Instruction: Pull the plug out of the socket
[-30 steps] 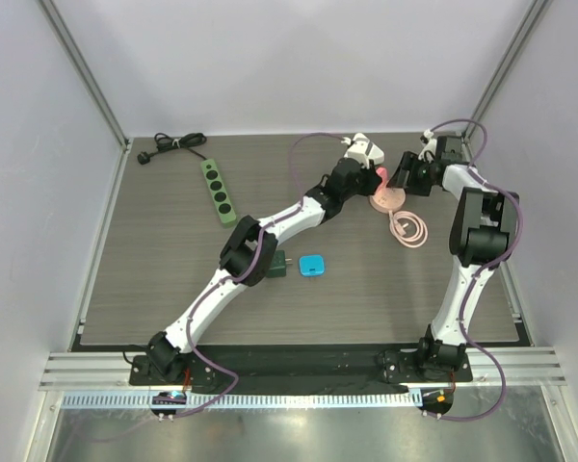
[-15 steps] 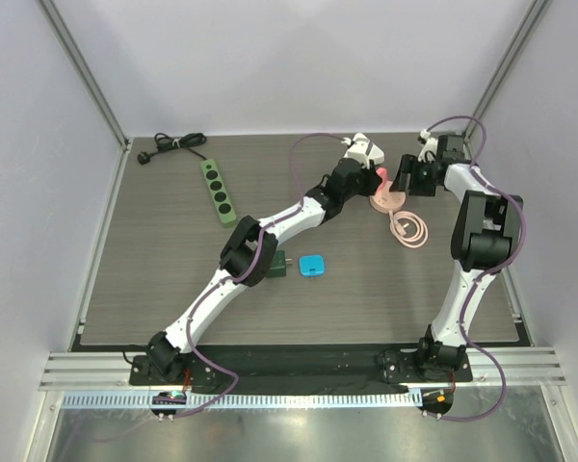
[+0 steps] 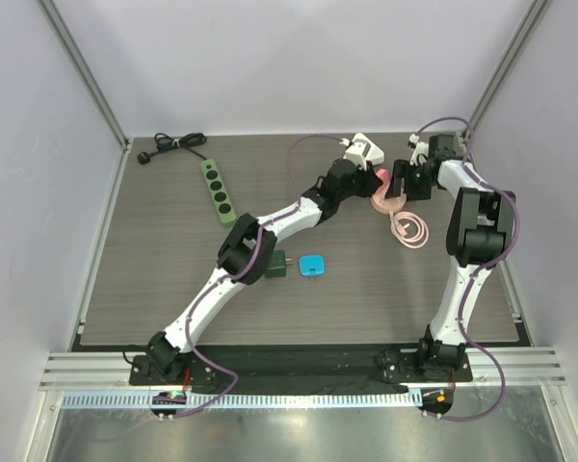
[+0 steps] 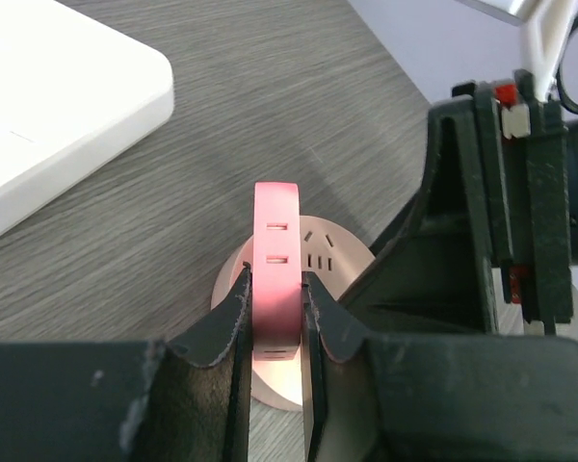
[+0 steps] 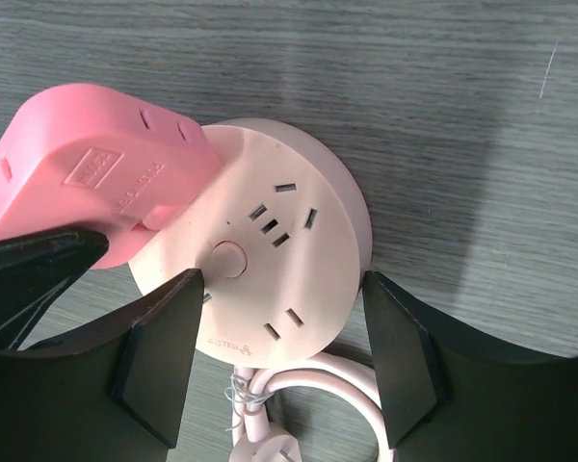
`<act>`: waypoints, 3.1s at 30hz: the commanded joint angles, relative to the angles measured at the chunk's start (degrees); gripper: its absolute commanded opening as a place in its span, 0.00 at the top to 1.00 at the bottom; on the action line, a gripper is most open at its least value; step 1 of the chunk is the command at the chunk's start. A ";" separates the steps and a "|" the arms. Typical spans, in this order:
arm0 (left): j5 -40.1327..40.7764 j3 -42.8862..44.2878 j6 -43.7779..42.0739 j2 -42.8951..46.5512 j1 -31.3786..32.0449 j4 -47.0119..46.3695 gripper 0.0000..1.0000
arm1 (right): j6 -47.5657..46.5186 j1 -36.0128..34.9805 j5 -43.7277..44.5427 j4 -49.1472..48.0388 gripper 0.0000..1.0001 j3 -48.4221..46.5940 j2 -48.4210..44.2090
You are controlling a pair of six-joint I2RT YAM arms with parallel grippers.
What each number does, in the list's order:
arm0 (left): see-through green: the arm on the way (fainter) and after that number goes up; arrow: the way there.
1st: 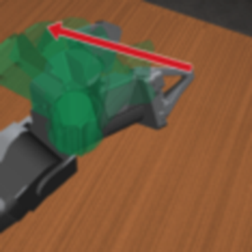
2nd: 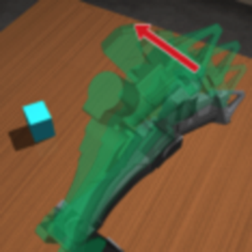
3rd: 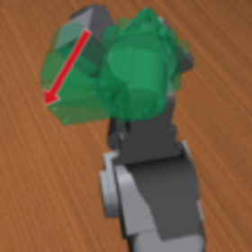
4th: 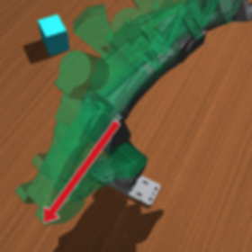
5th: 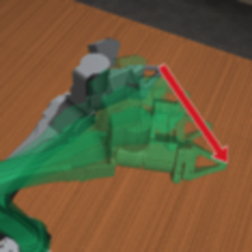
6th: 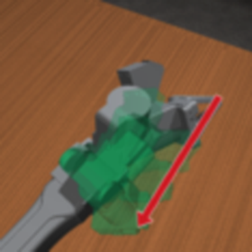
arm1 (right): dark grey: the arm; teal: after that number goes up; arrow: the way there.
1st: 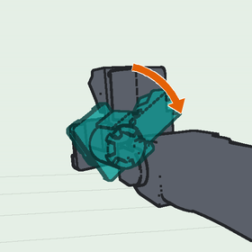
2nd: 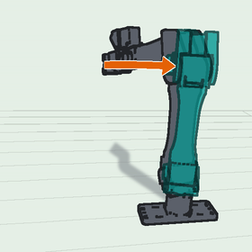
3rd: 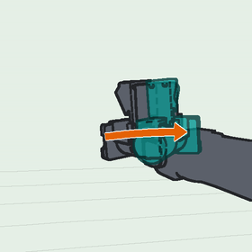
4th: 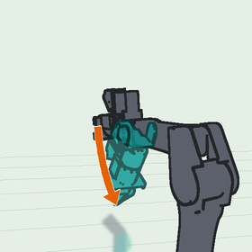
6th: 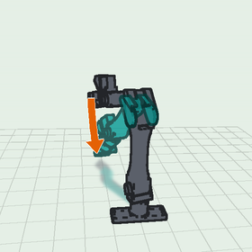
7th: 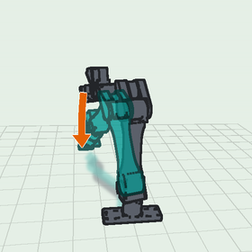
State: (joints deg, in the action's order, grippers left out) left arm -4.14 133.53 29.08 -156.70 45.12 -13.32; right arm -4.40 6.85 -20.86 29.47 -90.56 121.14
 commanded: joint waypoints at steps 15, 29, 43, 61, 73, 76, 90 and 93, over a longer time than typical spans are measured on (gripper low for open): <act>8.61 4.77 -6.33 13.18 3.39 3.72 1.00 | -4.03 -1.14 9.61 6.74 0.32 -3.39 7.18; 7.30 4.29 3.36 15.19 1.90 8.40 1.00 | -3.69 -1.40 8.92 7.70 0.32 -4.79 7.97; -12.25 -39.38 2.29 44.44 -3.02 12.44 0.98 | 4.31 -1.75 6.36 -1.76 0.28 -4.01 2.18; -21.97 -62.34 14.51 47.90 3.92 12.44 1.00 | 9.06 -2.19 2.15 -17.78 0.22 10.94 -11.72; -14.67 -56.73 12.67 42.19 3.66 19.99 0.82 | 8.97 -2.19 0.82 -18.40 0.20 11.37 -11.98; -12.21 -56.54 12.23 42.88 3.31 22.81 0.66 | 9.06 -2.19 0.56 -18.49 0.20 11.37 -11.72; -4.48 -56.02 6.35 49.03 3.22 29.67 0.28 | 8.97 -2.19 1.26 -18.40 0.20 11.64 -12.42; -3.68 -53.83 4.94 50.88 3.22 30.46 0.28 | 9.06 -2.19 1.61 -18.49 0.20 11.99 -12.95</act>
State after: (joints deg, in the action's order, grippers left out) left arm -10.39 75.66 36.88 -111.18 48.62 15.94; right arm 4.56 4.95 -19.42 13.26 -78.74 112.20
